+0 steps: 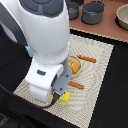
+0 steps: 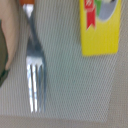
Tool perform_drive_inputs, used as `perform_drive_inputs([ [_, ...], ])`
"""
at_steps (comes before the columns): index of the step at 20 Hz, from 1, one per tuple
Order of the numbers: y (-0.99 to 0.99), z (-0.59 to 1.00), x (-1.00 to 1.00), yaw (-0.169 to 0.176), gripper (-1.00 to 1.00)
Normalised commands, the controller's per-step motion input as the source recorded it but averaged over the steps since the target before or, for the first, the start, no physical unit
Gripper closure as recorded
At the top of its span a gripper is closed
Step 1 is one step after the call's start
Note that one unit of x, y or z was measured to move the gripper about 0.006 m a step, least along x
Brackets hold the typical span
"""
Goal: Place the bread, butter, and milk from the table onto the serving area.
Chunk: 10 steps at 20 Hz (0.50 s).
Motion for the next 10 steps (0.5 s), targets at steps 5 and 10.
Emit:
perform_drive_inputs([
  [5, 0.79, 0.41, -0.79, 0.028, -1.0],
  [10, 0.7, 0.39, -0.87, 0.032, -1.0],
])
